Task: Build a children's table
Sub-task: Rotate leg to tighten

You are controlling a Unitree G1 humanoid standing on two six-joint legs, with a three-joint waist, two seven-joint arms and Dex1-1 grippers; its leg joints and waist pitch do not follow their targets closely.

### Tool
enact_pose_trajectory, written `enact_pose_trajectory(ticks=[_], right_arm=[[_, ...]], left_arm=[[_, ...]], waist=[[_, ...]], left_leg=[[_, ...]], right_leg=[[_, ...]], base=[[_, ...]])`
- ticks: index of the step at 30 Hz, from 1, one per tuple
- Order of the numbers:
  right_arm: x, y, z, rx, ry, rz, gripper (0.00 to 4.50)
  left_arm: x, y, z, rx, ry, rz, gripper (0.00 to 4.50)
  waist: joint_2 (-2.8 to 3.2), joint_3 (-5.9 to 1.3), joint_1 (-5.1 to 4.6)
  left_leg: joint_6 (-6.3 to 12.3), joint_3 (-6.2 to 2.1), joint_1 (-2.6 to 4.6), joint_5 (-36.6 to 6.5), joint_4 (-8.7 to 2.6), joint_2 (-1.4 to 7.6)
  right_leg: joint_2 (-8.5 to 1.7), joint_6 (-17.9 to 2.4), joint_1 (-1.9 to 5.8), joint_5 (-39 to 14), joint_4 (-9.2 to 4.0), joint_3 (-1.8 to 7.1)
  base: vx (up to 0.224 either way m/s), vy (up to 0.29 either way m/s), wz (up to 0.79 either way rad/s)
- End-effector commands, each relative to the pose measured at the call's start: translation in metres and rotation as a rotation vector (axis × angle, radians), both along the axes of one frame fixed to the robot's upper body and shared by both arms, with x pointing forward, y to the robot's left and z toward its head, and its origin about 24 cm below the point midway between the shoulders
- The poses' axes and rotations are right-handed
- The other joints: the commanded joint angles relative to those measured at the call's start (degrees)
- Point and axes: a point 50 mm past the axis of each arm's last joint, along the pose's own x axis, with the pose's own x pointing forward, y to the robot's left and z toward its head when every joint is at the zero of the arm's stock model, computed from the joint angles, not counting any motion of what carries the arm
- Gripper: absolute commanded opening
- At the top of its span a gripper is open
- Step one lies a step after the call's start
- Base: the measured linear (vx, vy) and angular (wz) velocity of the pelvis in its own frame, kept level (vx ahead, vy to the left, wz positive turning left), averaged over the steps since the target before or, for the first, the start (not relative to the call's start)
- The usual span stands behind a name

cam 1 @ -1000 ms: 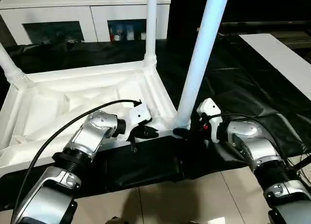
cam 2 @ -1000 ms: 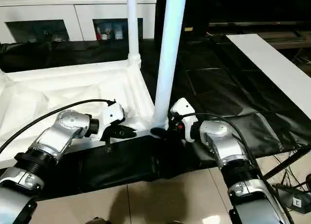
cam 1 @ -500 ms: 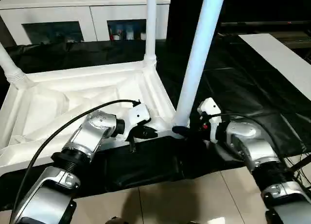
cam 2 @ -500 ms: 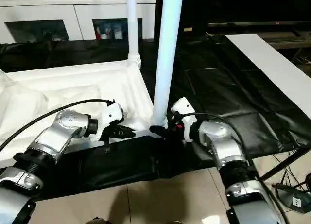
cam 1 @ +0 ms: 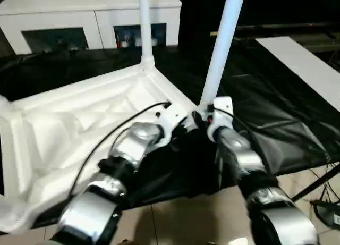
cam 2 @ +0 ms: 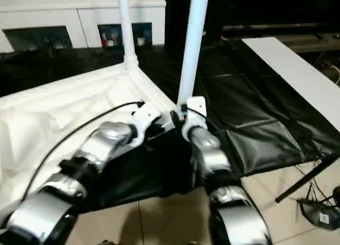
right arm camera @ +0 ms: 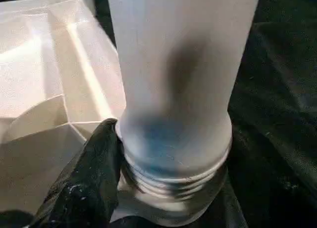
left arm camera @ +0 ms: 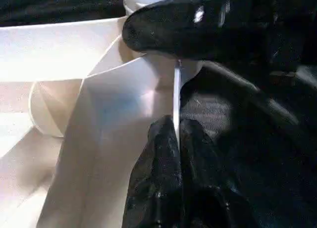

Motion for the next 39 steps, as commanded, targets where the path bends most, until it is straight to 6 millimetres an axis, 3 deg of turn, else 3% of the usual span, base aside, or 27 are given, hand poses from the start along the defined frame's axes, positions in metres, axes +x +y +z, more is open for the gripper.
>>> enact_pose_trajectory(ticks=[1, 2, 5, 6, 7, 8, 9, 12, 13, 14, 15, 17, 19, 23, 27, 32, 36, 39], right_arm=[[-0.004, 0.042, 0.011, 0.069, -0.076, 0.173, 2.7], [-0.004, 0.042, 0.012, 0.067, -0.082, 0.177, 3.26], [-0.007, 0.038, 0.021, 0.076, -0.154, 0.237, 3.46], [-0.007, 0.037, 0.021, 0.084, -0.157, 0.247, 3.76], [-0.007, 0.037, 0.021, 0.089, -0.158, 0.252, 3.84], [-0.01, 0.029, 0.024, 0.138, -0.158, 0.293, 3.88], [-0.01, 0.029, 0.024, 0.138, -0.158, 0.293, 3.88], [-0.028, -0.002, 0.024, 0.076, -0.138, 0.567, 3.88], [-0.029, -0.002, 0.024, 0.074, -0.137, 0.57, 3.88], [-0.037, -0.021, 0.021, 0.009, -0.106, 0.657, 3.88], [-0.038, -0.024, 0.02, 0.001, -0.101, 0.665, 3.88], [-0.042, -0.035, 0.019, -0.041, -0.077, 0.712, 3.88], [-0.047, -0.047, 0.018, -0.1, -0.053, 0.766, 3.88], [-0.049, -0.053, 0.023, -0.123, -0.055, 0.776, 3.88], [-0.05, -0.057, 0.027, -0.12, -0.047, 0.777, 3.88], [-0.047, -0.046, 0.02, -0.137, -0.02, 0.811, 3.88], [-0.039, -0.04, 0.016, -0.14, -0.003, 0.795, 3.88], [-0.037, -0.04, 0.017, -0.116, 0.012, 0.796, 3.71]], left_arm=[[0.004, 0.002, -0.002, -0.015, -0.03, 0.109, 0.0], [0.004, 0.002, -0.002, -0.015, -0.03, 0.108, 0.0], [0.003, 0.011, -0.001, -0.01, -0.036, 0.071, 0.0], [0.003, 0.013, -0.002, -0.009, -0.033, 0.065, 0.0], [0.002, 0.013, -0.002, -0.008, -0.036, 0.062, 0.0], [0.002, 0.019, 0.0, 0.002, -0.051, 0.047, 0.0], [0.002, 0.019, 0.0, 0.002, -0.051, 0.047, 0.0], [-0.004, 0.036, 0.002, 0.006, -0.045, -0.065, 0.0], [-0.004, 0.036, 0.003, 0.007, -0.045, -0.068, 0.0], [-0.01, 0.044, 0.003, 0.016, -0.026, -0.157, 0.0], [-0.011, 0.045, 0.004, 0.016, -0.024, -0.175, 0.0], [-0.016, 0.049, 0.005, 0.016, -0.009, -0.27, 0.0], [-0.023, 0.056, 0.004, 0.03, 0.039, -0.363, 0.0], [-0.027, 0.063, 0.003, 0.062, 0.065, -0.419, 0.0], [-0.031, 0.067, 0.006, 0.063, 0.076, -0.468, 0.0], [-0.036, 0.063, 0.008, 0.04, 0.092, -0.507, 0.0], [-0.038, 0.062, 0.007, 0.041, 0.094, -0.511, 0.0], [-0.038, 0.064, 0.008, 0.041, 0.095, -0.509, 0.0]], waist=[[-0.75, -3.77, 0.02], [-0.65, -3.76, 0.09], [-0.64, -3.77, 0.18], [-0.8, -3.79, -0.36], [-0.71, -3.82, -0.46], [-0.68, -4.04, -0.41], [-0.72, -4.03, -0.38], [-0.53, -4.08, -0.04], [-0.53, -4.1, 0.17], [-0.62, -4.17, 0.46], [-0.67, -4.17, 0.47], [-0.54, -3.94, 0.47], [-0.44, -3.68, 0.57], [-0.54, -3.58, 0.75], [-0.55, -3.71, 1.02], [-0.65, -3.85, 1.2], [-0.67, -3.74, 1.2], [-0.9, -3.9, 1.42]], left_leg=[[2.4, -0.21, 0.31, -14.38, -4.02, 1.36], [2.57, -0.24, 0.3, -14.15, -4.05, 1.4], [3.77, -0.25, 0.04, -13.86, -4.02, 1.39], [4.01, -0.53, -0.65, -13.19, -4.25, 1.33], [3.99, -0.64, -0.75, -12.77, -4.34, 1.38], [4.29, -0.48, -0.13, -12.56, -4.02, 1.56], [5.24, -0.39, -0.19, -11.24, -3.79, 1.63], [7.24, -0.43, -0.25, -7.68, -3.58, 1.76], [7.69, -0.27, -0.06, -7.39, -3.44, 1.83], [8.2, -0.17, -0.06, -6.72, -3.26, 1.87], [8.26, -0.14, -0.1, -6.76, -3.21, 1.78], [7.45, -0.01, -0.05, -8.76, -3.35, 1.8], [5.42, -0.1, 0.25, -12.12, -3.66, 1.95], [3.63, -0.01, 0.76, -14.08, -3.93, 2.27], [3.55, -0.02, 0.5, -12.58, -3.92, 2.18], [3.6, 0.01, 0.43, -11.09, -3.75, 2.16], [3.02, 0.08, 0.59, -12.01, -3.81, 2.16], [3.36, 0.06, 0.43, -9.99, -3.73, 2.17]], right_leg=[[-2.61, -10.69, 2.44, -14.56, -4.93, 2.01], [-2.6, -10.85, 2.48, -14.05, -4.8, 1.99], [-2.66, -11.04, 2.73, -12.55, -4.65, 1.94], [-2.57, -10.55, 3.28, -12.34, -4.37, 1.72], [-2.57, -10.33, 3.37, -12.67, -4.38, 1.59], [-2.67, -10.9, 2.93, -12.11, -4.55, 1.68], [-2.64, -11.92, 2.96, -9.29, -4.27, 1.79], [-2.34, -13.24, 3.38, -3.9, -3.69, 1.66], [-2.38, -13.59, 3.27, -2.86, -3.73, 1.73], [-2.52, -14.81, 3.26, -0.89, -3.42, 1.81], [-2.48, -15.12, 3.24, -0.84, -3.35, 1.81], [-2.58, -15.44, 2.97, -3.73, -3.72, 1.88], [-2.57, -14.53, 2.71, -9.16, -4.19, 1.87], [-2.48, -14.27, 2.3, -10.31, -4.15, 2.14], [-2.64, -13.67, 2.55, -9.32, -3.9, 2.17], [-2.69, -14.21, 2.57, -7.6, -3.59, 2.1], [-2.72, -14.3, 2.35, -9.54, -3.8, 2.11], [-2.68, -14.25, 2.7, -6.56, -3.29, 2.12]], base=[[0.0, 0.0, 0.0], [0.0, 0.0, 0.0], [0.0, 0.0, 0.0], [0.0, 0.0, 0.0], [0.0, 0.0, 0.0], [0.0, 0.0, 0.0], [0.0, 0.0, 0.0], [0.0, 0.0, 0.0], [0.0, 0.0, 0.0], [0.0, 0.0, 0.0], [0.0, 0.0, 0.0], [0.0, 0.0, 0.0], [0.0, 0.0, 0.0], [0.0, 0.0, 0.0], [0.0, 0.0, 0.0], [0.0, 0.0, 0.0], [0.0, 0.0, 0.0], [0.0, 0.0, 0.0]])
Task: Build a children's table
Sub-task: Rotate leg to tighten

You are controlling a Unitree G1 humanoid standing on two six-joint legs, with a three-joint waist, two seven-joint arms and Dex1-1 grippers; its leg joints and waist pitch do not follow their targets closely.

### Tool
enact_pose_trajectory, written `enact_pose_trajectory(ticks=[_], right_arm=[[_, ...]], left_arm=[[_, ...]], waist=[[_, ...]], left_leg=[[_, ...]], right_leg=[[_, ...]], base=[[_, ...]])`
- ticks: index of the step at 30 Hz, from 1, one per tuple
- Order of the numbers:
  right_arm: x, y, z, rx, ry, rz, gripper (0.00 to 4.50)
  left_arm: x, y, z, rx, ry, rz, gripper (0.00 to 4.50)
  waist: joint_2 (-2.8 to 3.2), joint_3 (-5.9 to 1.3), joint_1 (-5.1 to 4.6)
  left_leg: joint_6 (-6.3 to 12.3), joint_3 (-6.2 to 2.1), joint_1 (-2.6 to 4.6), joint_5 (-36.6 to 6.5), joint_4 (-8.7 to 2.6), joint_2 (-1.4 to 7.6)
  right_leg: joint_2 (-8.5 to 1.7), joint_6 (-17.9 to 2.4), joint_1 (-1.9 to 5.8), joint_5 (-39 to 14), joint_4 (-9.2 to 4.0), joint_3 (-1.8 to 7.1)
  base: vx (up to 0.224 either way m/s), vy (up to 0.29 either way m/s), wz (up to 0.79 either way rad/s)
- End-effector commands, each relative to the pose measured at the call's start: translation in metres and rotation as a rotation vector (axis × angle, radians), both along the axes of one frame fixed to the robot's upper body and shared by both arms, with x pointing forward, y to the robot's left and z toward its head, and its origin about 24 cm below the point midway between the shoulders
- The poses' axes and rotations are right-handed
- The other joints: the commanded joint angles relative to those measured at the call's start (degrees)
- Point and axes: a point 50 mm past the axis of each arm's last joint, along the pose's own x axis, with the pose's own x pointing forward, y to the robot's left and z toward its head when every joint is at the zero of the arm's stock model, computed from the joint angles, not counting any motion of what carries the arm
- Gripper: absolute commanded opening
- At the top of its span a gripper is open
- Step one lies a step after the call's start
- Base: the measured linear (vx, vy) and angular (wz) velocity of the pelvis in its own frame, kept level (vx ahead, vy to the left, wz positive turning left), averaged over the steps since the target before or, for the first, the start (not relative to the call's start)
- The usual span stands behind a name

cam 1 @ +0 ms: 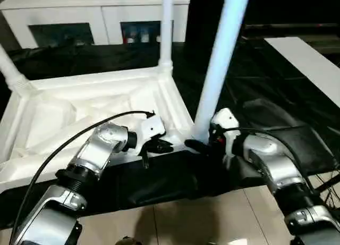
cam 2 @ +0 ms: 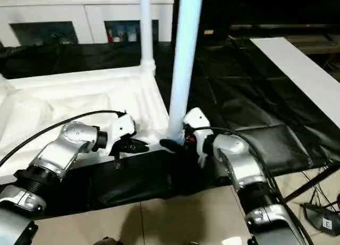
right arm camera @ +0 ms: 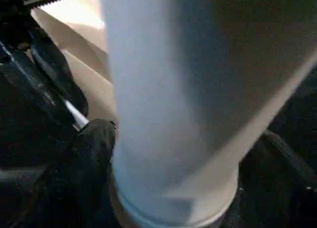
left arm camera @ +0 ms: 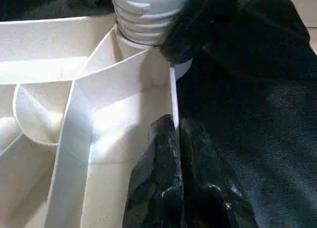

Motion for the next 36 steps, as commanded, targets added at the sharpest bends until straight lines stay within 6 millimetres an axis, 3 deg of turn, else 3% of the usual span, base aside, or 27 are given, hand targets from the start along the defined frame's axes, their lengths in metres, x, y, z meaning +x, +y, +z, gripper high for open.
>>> enact_pose_trajectory(ticks=[1, 12, 13, 14, 16, 17, 18, 20, 22, 25, 26, 28, 29, 30, 31, 33, 34, 36], right_arm=[[0.004, -0.004, 0.004, 0.01, 0.007, -0.014, 3.6], [0.003, -0.01, 0.002, 0.048, 0.035, -0.008, 2.79], [0.003, -0.009, 0.002, 0.054, 0.038, -0.021, 2.78], [0.009, -0.007, -0.003, 0.065, 0.045, -0.146, 2.76], [0.014, -0.005, -0.006, 0.08, 0.051, -0.241, 2.74], [0.021, 0.0, -0.013, 0.104, 0.071, -0.442, 2.73], [0.021, 0.0, -0.013, 0.104, 0.071, -0.442, 2.73], [0.026, 0.009, -0.02, 0.105, 0.087, -0.649, 2.73], [0.027, 0.011, -0.021, 0.098, 0.088, -0.694, 2.72], [0.03, 0.019, -0.021, 0.12, 0.098, -0.765, 2.72], [0.032, 0.025, -0.021, 0.131, 0.106, -0.799, 2.72], [0.035, 0.034, -0.019, 0.124, 0.084, -0.843, 2.72], [0.038, 0.055, -0.014, 0.116, 0.058, -0.843, 2.72], [0.038, 0.057, -0.013, 0.117, 0.057, -0.839, 2.72], [0.038, 0.073, -0.009, 0.158, 0.064, -0.768, 2.72], [0.038, 0.08, -0.005, 0.206, 0.068, -0.712, 2.72], [0.038, 0.083, -0.003, 0.227, 0.068, -0.686, 3.28], [0.04, 0.077, 0.005, 0.243, 0.012, -0.679, 3.42]], left_arm=[[-0.004, -0.005, 0.0, 0.01, 0.013, -0.054, 0.0], [-0.007, 0.0, -0.003, 0.029, 0.028, -0.051, 0.0], [-0.007, 0.0, -0.004, 0.033, 0.025, -0.046, 0.0], [-0.004, -0.003, -0.007, 0.046, 0.014, 0.002, 0.0], [-0.001, -0.008, -0.008, 0.038, 0.003, 0.046, 0.0], [0.005, -0.019, -0.011, 0.017, -0.005, 0.129, 0.0], [0.005, -0.019, -0.011, 0.017, -0.005, 0.129, 0.0], [0.012, -0.033, -0.015, 0.009, -0.03, 0.246, 0.0], [0.014, -0.037, -0.016, 0.005, -0.036, 0.28, 0.0], [0.018, -0.045, -0.018, -0.003, -0.042, 0.347, 0.0], [0.02, -0.049, -0.019, -0.003, -0.052, 0.387, 0.0], [0.022, -0.056, -0.02, -0.004, -0.055, 0.438, 0.0], [0.027, -0.067, -0.02, 0.002, -0.084, 0.502, 0.0], [0.027, -0.067, -0.02, 0.001, -0.084, 0.504, 0.0], [0.029, -0.072, -0.018, -0.002, -0.093, 0.504, 0.0], [0.029, -0.073, -0.017, -0.006, -0.093, 0.499, 0.0], [0.03, -0.073, -0.016, -0.008, -0.094, 0.498, 0.0], [0.031, -0.07, -0.015, -0.007, -0.105, 0.489, 0.0]], waist=[[-0.63, -4.05, -0.16], [-0.7, -4.18, -0.19], [-0.68, -4.19, -0.18], [-0.67, -4.18, -0.18], [-0.68, -4.05, -0.47], [-0.66, -3.92, -0.6], [-0.56, -3.67, -0.93], [-0.32, -3.7, -1.21], [-0.52, -3.75, -1.43], [-0.64, -3.63, -1.6], [-0.19, -3.62, -1.82], [-0.3, -3.68, -1.71], [-0.09, -3.69, -1.88], [-0.38, -3.8, -1.75], [-0.31, -3.86, -1.78], [-0.42, -4.0, -1.62], [-0.43, -4.02, -1.59], [-0.31, -4.02, -1.61]], left_leg=[[3.27, -0.1, 1.04, -9.54, -3.94, 1.81], [4.14, 0.0, 1.07, -7.95, -3.67, 1.74], [4.25, 0.01, 1.1, -7.84, -3.64, 1.74], [4.32, 0.01, 1.05, -7.69, -3.64, 1.74], [3.57, 0.0, 1.02, -8.3, -3.8, 1.75], [2.59, -0.04, 1.2, -10.19, -3.97, 1.73], [1.09, -0.11, 1.29, -12.15, -4.25, 1.72], [-1.25, -0.34, 1.38, -15.04, -4.45, 1.63], [-1.69, -0.37, 1.65, -16.94, -4.49, 1.58], [-0.83, -0.24, 1.44, -17.76, -4.38, 1.47], [-1.17, -0.3, 1.48, -17.86, -4.43, 1.31], [-1.27, -0.42, 1.73, -18.9, -4.44, 1.3], [-1.66, -0.46, 1.7, -19.73, -4.41, 1.27], [-1.75, -0.52, 1.82, -19.38, -4.43, 1.26], [-0.91, -0.42, 1.46, -18.7, -4.34, 1.07], [0.58, -0.4, 1.08, -16.78, -4.28, 1.02], [1.4, -0.37, 0.98, -15.57, -4.2, 1.06], [1.95, -0.31, 0.96, -15.24, -4.17, 1.06]], right_leg=[[-2.66, -14.28, 2.98, -6.15, -3.31, 2.27], [-2.61, -14.74, 3.05, -4.49, -3.08, 2.26], [-2.61, -14.83, 3.04, -4.28, -3.08, 2.26], [-2.65, -14.95, 3.06, -4.16, -3.04, 2.26], [-2.65, -14.85, 2.95, -5.65, -3.22, 2.26], [-2.65, -14.37, 2.77, -8.51, -3.58, 2.22], [-2.67, -13.7, 2.53, -11.72, -3.89, 2.3], [-2.65, -11.87, 2.4, -15.49, -4.21, 2.27], [-2.63, -11.05, 2.29, -16.95, -4.57, 2.23], [-2.65, -10.37, 2.21, -17.53, -4.91, 2.37], [-2.55, -10.22, 2.03, -18.07, -5.02, 2.34], [-2.51, -9.81, 2.05, -19.19, -5.17, 2.18], [-2.53, -9.58, 1.71, -19.62, -5.19, 2.24], [-2.4, -9.51, 1.91, -18.38, -5.09, 2.18], [-2.45, -9.59, 2.09, -16.54, -4.99, 2.36], [-2.52, -9.75, 2.48, -14.14, -4.82, 2.4], [-2.54, -10.12, 2.54, -12.89, -4.68, 2.41], [-2.46, -10.56, 2.55, -12.54, -4.68, 2.35]], base=[[0.0, 0.0, 0.0], [0.0, 0.0, 0.0], [0.0, 0.0, 0.0], [0.0, 0.0, 0.0], [0.0, 0.0, 0.0], [0.0, 0.0, 0.0], [0.0, 0.0, 0.0], [0.0, 0.0, 0.0], [0.0, 0.0, 0.0], [0.0, 0.0, 0.0], [0.0, 0.0, 0.0], [0.0, 0.0, 0.0], [0.0, 0.0, 0.0], [0.0, 0.0, 0.0], [0.0, 0.0, 0.0], [0.0, 0.0, 0.0], [0.0, 0.0, 0.0], [0.0, 0.0, 0.0]])
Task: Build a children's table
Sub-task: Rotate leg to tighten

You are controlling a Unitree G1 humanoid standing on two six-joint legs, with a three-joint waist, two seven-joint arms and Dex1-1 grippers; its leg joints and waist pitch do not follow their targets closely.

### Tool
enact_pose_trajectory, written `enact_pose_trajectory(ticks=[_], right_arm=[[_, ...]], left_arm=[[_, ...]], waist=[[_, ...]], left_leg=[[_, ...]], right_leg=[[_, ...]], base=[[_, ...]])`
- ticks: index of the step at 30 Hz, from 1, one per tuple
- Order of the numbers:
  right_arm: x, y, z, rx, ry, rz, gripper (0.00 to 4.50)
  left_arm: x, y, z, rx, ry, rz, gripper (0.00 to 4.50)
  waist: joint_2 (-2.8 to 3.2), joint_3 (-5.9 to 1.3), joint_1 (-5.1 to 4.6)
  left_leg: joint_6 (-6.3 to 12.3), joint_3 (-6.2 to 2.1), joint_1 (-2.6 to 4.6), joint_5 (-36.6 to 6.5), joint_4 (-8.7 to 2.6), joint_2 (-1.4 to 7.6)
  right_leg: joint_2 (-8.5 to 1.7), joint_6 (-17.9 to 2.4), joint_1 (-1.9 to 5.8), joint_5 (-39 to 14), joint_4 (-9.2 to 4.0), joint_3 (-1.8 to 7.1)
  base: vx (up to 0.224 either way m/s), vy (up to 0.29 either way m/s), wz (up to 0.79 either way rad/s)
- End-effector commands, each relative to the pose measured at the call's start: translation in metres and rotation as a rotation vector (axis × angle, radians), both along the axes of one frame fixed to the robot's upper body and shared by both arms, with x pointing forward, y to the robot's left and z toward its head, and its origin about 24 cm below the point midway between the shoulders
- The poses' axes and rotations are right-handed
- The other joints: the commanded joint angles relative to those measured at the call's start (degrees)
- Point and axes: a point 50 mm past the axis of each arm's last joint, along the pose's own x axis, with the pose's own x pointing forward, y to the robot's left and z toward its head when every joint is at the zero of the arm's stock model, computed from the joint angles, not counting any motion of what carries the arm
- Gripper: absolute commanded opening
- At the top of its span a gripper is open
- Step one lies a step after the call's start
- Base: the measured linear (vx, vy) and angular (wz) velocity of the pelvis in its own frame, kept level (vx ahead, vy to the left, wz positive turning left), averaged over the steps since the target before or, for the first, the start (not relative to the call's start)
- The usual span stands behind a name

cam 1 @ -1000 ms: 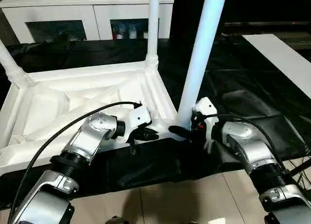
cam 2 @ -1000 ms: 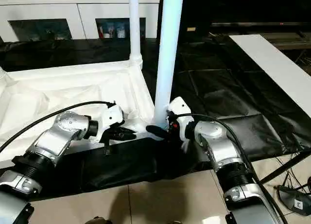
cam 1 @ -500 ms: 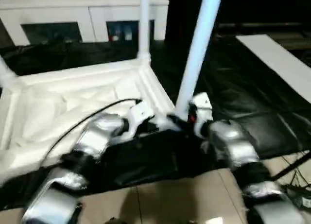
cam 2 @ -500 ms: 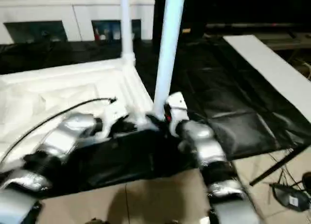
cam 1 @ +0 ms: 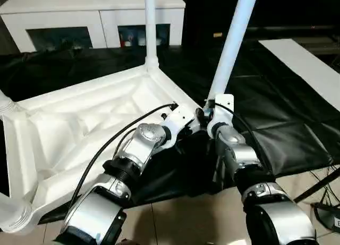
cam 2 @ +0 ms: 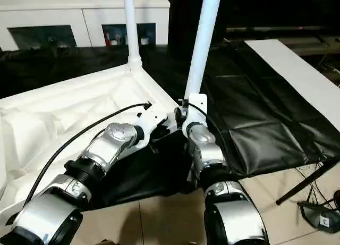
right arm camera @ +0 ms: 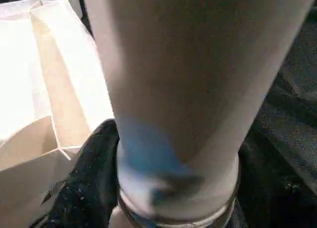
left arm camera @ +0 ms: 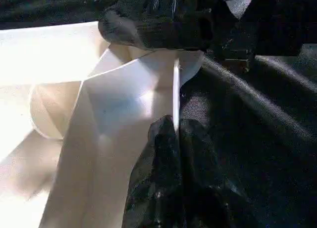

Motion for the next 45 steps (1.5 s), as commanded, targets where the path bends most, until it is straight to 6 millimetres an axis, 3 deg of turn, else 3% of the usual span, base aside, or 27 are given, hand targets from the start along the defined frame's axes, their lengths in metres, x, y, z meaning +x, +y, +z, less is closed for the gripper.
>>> enact_pose_trajectory(ticks=[1, 3, 4, 8, 11, 14, 18, 22, 24, 25, 26, 27, 29, 31, 32, 43, 44, 45], right_arm=[[-0.002, 0.04, 0.016, 0.081, -0.076, 0.176, 3.48], [0.0, 0.028, 0.021, 0.066, -0.119, 0.15, 3.78], [0.001, 0.02, 0.023, 0.069, -0.135, 0.145, 3.86], [-0.002, 0.003, 0.025, 0.04, -0.159, 0.251, 3.9], [-0.015, -0.015, 0.02, -0.035, -0.152, 0.416, 3.9], [-0.027, -0.032, 0.019, -0.096, -0.142, 0.57, 3.9], [-0.033, -0.039, 0.019, -0.099, -0.126, 0.653, 3.9], [-0.042, -0.045, 0.02, -0.108, -0.092, 0.81, 3.9], [-0.046, -0.044, 0.024, -0.076, -0.078, 0.906, 3.9], [-0.047, -0.044, 0.025, -0.073, -0.074, 0.919, 3.9], [-0.048, -0.044, 0.025, -0.068, -0.067, 0.941, 3.9], [-0.05, -0.044, 0.025, -0.067, -0.055, 0.971, 3.9], [-0.052, -0.044, 0.024, -0.084, -0.034, 1.008, 3.9], [-0.056, -0.047, 0.021, -0.108, 0.002, 1.052, 3.9], [-0.056, -0.049, 0.02, -0.117, 0.013, 1.063, 3.9], [-0.059, -0.067, 0.021, -0.15, 0.051, 1.076, 3.9], [-0.059, -0.068, 0.02, -0.154, 0.054, 1.076, 3.9], [-0.059, -0.068, 0.02, -0.156, 0.055, 1.076, 3.9]], left_arm=[[0.003, 0.004, -0.005, 0.009, -0.015, 0.083, 0.0], [0.004, 0.01, -0.004, 0.015, -0.019, 0.072, 0.0], [0.004, 0.012, -0.004, 0.013, -0.025, 0.053, 0.0], [0.003, 0.019, -0.003, 0.012, -0.029, -0.007, 0.0], [-0.002, 0.028, -0.002, 0.01, -0.027, -0.104, 0.0], [-0.011, 0.038, -0.001, 0.007, -0.013, -0.241, 0.0], [-0.018, 0.042, 0.0, 0.005, 0.014, -0.333, 0.0], [-0.028, 0.047, 0.004, -0.013, 0.076, -0.455, 0.0], [-0.033, 0.049, 0.007, -0.033, 0.108, -0.504, 0.0], [-0.034, 0.049, 0.008, -0.034, 0.112, -0.51, 0.0], [-0.035, 0.05, 0.008, -0.038, 0.118, -0.52, 0.0], [-0.036, 0.05, 0.009, -0.04, 0.125, -0.529, 0.0], [-0.037, 0.052, 0.009, -0.038, 0.128, -0.532, 0.0], [-0.035, 0.056, 0.009, -0.032, 0.121, -0.518, 0.0], [-0.035, 0.058, 0.009, -0.029, 0.121, -0.513, 0.0], [-0.033, 0.069, 0.013, -0.007, 0.12, -0.498, 0.0], [-0.032, 0.069, 0.013, -0.007, 0.119, -0.497, 0.0], [-0.032, 0.069, 0.013, -0.007, 0.119, -0.497, 0.0]], waist=[[-0.28, -3.77, -0.13], [0.05, -3.81, -0.48], [0.27, -3.88, -0.44], [-0.08, -3.92, -0.22], [-0.08, -3.92, 0.18], [0.18, -3.79, 0.38], [0.47, -3.62, 0.13], [0.78, -3.65, 0.28], [0.62, -3.77, 0.53], [0.25, -3.77, 0.63], [0.42, -3.72, 0.85], [0.06, -3.72, 0.8], [0.29, -3.61, 0.94], [0.08, -3.6, 1.06], [-0.12, -3.59, 1.05], [-0.04, -3.71, 1.27], [0.23, -3.74, 1.32], [0.05, -3.76, 1.27]], left_leg=[[2.28, -0.42, 0.51, -15.46, -4.42, 1.38], [2.03, -0.74, 0.16, -15.17, -4.65, 1.39], [2.03, -0.59, 0.66, -15.5, -4.42, 1.45], [3.53, -0.35, 0.45, -13.34, -4.18, 1.44], [4.71, -0.36, 0.38, -11.62, -4.11, 1.51], [4.83, -0.34, 0.57, -12.86, -4.13, 1.75], [3.06, -0.47, 0.77, -16.33, -4.51, 1.92], [2.96, -0.46, 0.83, -15.65, -4.54, 2.19], [3.48, -0.32, 0.93, -14.47, -4.35, 2.08], [3.81, -0.34, 0.81, -14.06, -4.36, 2.1], [4.24, -0.32, 0.71, -13.49, -4.33, 2.14], [4.25, -0.27, 0.73, -13.31, -4.32, 2.14], [4.0, -0.28, 0.77, -13.47, -4.34, 2.14], [3.61, -0.32, 0.77, -13.71, -4.38, 2.15], [3.6, -0.28, 0.77, -13.76, -4.37, 2.13], [3.95, -0.26, 0.74, -12.33, -4.12, 2.04], [3.87, -0.3, 0.8, -12.41, -4.12, 2.06], [3.84, -0.27, 0.72, -12.29, -4.08, 2.03]], right_leg=[[-2.5, -10.58, 2.44, -12.71, -4.6, 1.78], [-2.48, -9.96, 2.75, -14.09, -4.61, 1.51], [-2.45, -10.32, 2.37, -13.5, -4.77, 1.67], [-2.35, -11.91, 2.66, -9.07, -4.41, 1.77], [-2.4, -12.58, 2.97, -7.24, -4.23, 1.69], [-2.49, -13.17, 2.88, -8.81, -4.51, 1.69], [-2.38, -13.57, 2.58, -12.16, -4.61, 1.66], [-2.43, -14.37, 2.47, -9.49, -4.2, 1.81], [-2.39, -15.3, 2.7, -6.82, -3.94, 1.8], [-2.41, -15.39, 2.86, -6.47, -3.87, 1.78], [-2.57, -15.33, 2.84, -6.7, -3.86, 1.78], [-2.53, -15.26, 2.76, -7.0, -3.9, 1.77], [-2.58, -15.14, 2.65, -8.32, -3.99, 1.78], [-2.59, -14.49, 2.69, -9.9, -4.04, 1.76], [-2.58, -14.34, 2.66, -10.22, -4.11, 1.77], [-2.55, -14.41, 2.68, -9.22, -3.96, 1.74], [-2.56, -14.47, 2.69, -9.33, -3.92, 1.72], [-2.51, -14.52, 2.73, -9.02, -3.92, 1.71]], base=[[0.0, 0.0, 0.0], [0.0, 0.0, 0.0], [0.0, 0.0, 0.0], [0.0, 0.0, 0.0], [0.0, 0.0, 0.0], [0.0, 0.0, 0.0], [0.0, 0.0, 0.0], [0.0, 0.0, 0.0], [0.0, 0.0, 0.0], [0.0, 0.0, 0.0], [0.0, 0.0, 0.0], [0.0, 0.0, 0.0], [0.0, 0.0, 0.0], [0.0, 0.0, 0.0], [0.0, 0.0, 0.0], [0.0, 0.0, 0.0], [0.0, 0.0, 0.0], [0.0, 0.0, 0.0]])
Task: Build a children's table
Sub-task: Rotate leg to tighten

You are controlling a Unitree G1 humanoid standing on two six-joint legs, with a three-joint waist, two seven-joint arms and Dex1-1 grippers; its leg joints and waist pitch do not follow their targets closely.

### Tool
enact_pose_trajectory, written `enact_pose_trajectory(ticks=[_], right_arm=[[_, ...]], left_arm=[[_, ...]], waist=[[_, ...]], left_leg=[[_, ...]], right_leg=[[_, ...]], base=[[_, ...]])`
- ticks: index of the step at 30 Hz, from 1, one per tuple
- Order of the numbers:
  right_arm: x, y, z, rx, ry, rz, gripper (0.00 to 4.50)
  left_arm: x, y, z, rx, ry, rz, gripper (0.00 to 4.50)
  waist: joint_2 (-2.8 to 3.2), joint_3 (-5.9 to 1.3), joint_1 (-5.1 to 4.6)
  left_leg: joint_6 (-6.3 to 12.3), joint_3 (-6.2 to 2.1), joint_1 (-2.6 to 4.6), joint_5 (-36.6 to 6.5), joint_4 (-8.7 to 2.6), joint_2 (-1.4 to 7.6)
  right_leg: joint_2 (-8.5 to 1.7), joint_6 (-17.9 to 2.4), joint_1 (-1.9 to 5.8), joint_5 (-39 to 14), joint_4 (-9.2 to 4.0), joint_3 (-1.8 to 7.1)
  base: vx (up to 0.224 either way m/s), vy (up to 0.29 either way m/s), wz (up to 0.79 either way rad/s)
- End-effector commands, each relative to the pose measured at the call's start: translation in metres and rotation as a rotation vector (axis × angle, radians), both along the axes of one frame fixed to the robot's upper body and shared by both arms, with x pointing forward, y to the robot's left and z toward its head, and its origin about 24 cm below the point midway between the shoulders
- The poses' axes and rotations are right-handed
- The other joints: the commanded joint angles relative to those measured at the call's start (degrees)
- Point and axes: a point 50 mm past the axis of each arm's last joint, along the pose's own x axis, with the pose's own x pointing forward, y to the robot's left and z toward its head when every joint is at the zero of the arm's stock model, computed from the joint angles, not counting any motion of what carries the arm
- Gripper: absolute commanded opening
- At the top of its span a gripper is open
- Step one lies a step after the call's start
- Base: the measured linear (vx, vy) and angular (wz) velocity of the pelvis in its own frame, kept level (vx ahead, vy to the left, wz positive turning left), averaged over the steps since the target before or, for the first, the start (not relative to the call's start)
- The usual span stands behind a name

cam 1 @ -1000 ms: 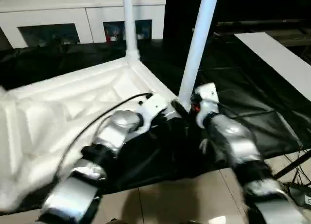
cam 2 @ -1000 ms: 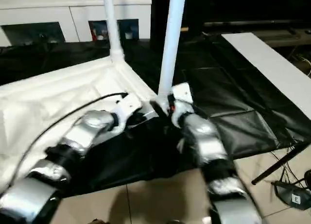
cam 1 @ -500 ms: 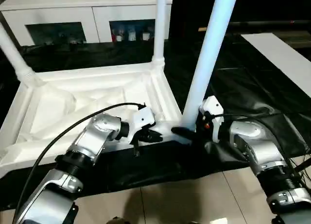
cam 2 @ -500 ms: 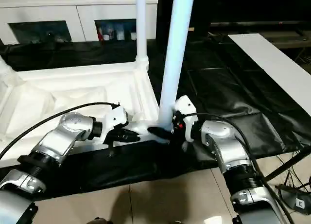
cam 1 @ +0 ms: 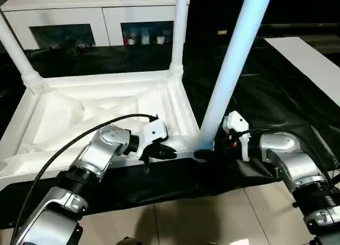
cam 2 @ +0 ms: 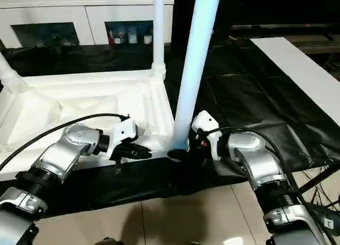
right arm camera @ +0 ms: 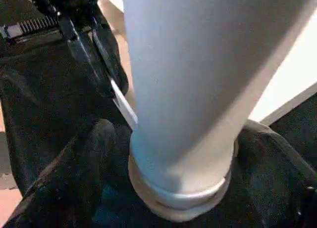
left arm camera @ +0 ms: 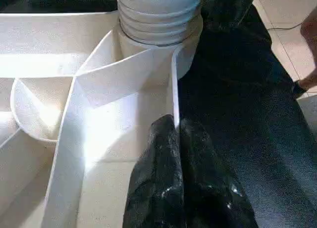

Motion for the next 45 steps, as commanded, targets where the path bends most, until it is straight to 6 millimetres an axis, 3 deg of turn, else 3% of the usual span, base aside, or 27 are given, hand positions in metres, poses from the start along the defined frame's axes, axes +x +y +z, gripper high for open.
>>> enact_pose_trajectory(ticks=[1, 4, 5, 9, 15, 25, 26, 30, 33, 35, 38, 39, 41, 45], right_arm=[[-0.002, -0.004, -0.002, -0.023, 0.003, 0.005, 3.9], [0.002, -0.002, -0.001, 0.008, -0.004, -0.033, 3.9], [0.003, -0.001, -0.001, 0.014, -0.002, -0.037, 3.56], [0.004, 0.001, -0.001, 0.025, -0.002, -0.041, 3.42], [0.006, 0.001, -0.002, 0.032, -0.002, -0.052, 2.8], [0.009, 0.004, -0.003, 0.093, -0.024, -0.127, 2.72], [0.016, 0.009, -0.003, 0.157, -0.046, -0.252, 2.72], [0.023, 0.021, -0.004, 0.241, -0.051, -0.391, 2.72], [0.03, 0.05, -0.007, 0.32, -0.036, -0.544, 2.72], [0.038, 0.078, -0.014, 0.255, -0.026, -0.673, 2.7], [0.045, 0.102, -0.02, 0.153, -0.016, -0.819, 2.7], [0.045, 0.103, -0.02, 0.151, -0.017, -0.822, 2.7], [0.047, 0.114, -0.018, 0.125, -0.044, -0.844, 2.7], [0.045, 0.131, -0.01, 0.208, -0.045, -0.737, 2.7]], left_arm=[[0.001, -0.001, 0.006, -0.001, -0.019, -0.023, 0.0], [0.001, 0.001, 0.006, 0.004, -0.018, -0.025, 0.0], [0.001, 0.001, 0.006, 0.004, -0.018, -0.025, 0.0], [0.001, 0.002, 0.005, 0.008, -0.019, -0.024, 0.0], [0.001, 0.004, 0.005, 0.015, -0.018, -0.023, 0.0], [-0.001, 0.008, 0.002, 0.027, -0.01, -0.01, 0.0], [0.002, 0.008, -0.001, 0.033, -0.025, 0.061, 0.0], [0.009, 0.005, -0.006, 0.017, -0.035, 0.182, 0.0], [0.014, -0.009, -0.012, -0.019, -0.033, 0.286, 0.0], [0.022, -0.024, -0.015, -0.031, -0.038, 0.415, 0.0], [0.037, -0.036, -0.014, -0.041, -0.074, 0.626, 0.0], [0.037, -0.036, -0.014, -0.041, -0.076, 0.63, 0.0], [0.043, -0.039, -0.011, -0.031, -0.125, 0.701, 0.0], [0.047, -0.038, -0.006, -0.033, -0.169, 0.714, 0.0]], waist=[[-0.4, -3.94, -0.02], [-0.33, -3.99, -0.02], [-0.31, -4.0, -0.02], [-0.33, -4.02, 0.0], [-0.15, -4.03, 0.01], [-0.1, -4.1, -0.12], [-0.26, -4.09, -0.35], [-0.15, -4.0, -0.88], [0.05, -4.13, -1.35], [0.22, -4.13, -1.83], [0.02, -3.93, -2.24], [-0.01, -4.01, -1.84], [-0.01, -4.11, -1.45], [-0.23, -4.18, -1.2]], left_leg=[[3.85, -0.1, 0.86, -12.16, -3.86, 1.8], [3.93, -0.11, 0.9, -11.89, -3.83, 1.81], [3.93, -0.11, 0.93, -11.82, -3.82, 1.82], [3.87, -0.1, 0.92, -11.86, -3.79, 1.8], [3.89, -0.12, 0.9, -11.69, -3.77, 1.78], [3.68, -0.12, 0.88, -11.75, -3.75, 1.76], [3.44, -0.15, 0.78, -11.94, -3.81, 1.73], [1.88, -0.21, 1.05, -13.1, -3.96, 1.75], [1.21, -0.33, 0.95, -12.45, -4.09, 1.73], [0.33, -0.32, 1.07, -12.82, -4.1, 1.48], [-0.55, -0.14, 1.22, -14.21, -4.06, 1.29], [-0.54, -0.13, 1.51, -14.63, -3.98, 1.21], [0.72, -0.16, 0.98, -13.07, -3.96, 1.25], [3.22, 0.02, 0.76, -10.89, -3.79, 1.1]], right_leg=[[-2.58, -14.78, 2.95, -8.91, -3.84, 2.11], [-2.59, -15.01, 2.94, -8.45, -3.79, 2.1], [-2.61, -15.09, 2.92, -8.28, -3.77, 2.1], [-2.58, -15.21, 2.97, -8.14, -3.75, 2.07], [-2.54, -15.36, 3.03, -7.67, -3.64, 2.02], [-2.55, -15.8, 3.05, -6.8, -3.48, 2.03], [-2.57, -15.6, 3.1, -7.39, -3.5, 1.97], [-2.59, -14.99, 2.81, -9.87, -3.76, 1.97], [-2.57, -14.74, 2.82, -8.85, -3.62, 1.99], [-2.53, -14.58, 2.79, -9.53, -3.7, 1.93], [-2.4, -14.11, 2.33, -11.84, -4.04, 2.11], [-2.51, -13.68, 2.44, -13.15, -4.34, 2.07], [-2.68, -12.91, 2.84, -11.35, -4.22, 2.18], [-2.53, -12.77, 2.92, -8.52, -4.08, 2.09]], base=[[0.0, 0.0, 0.0], [0.0, 0.0, 0.0], [0.0, 0.0, 0.0], [0.0, 0.0, 0.0], [0.0, 0.0, 0.0], [0.0, 0.0, 0.0], [0.0, 0.0, 0.0], [0.0, 0.0, 0.0], [0.0, 0.0, 0.0], [0.0, 0.0, 0.0], [0.0, 0.0, 0.0], [0.0, 0.0, 0.0], [0.0, 0.0, 0.0], [0.0, 0.0, 0.0]])
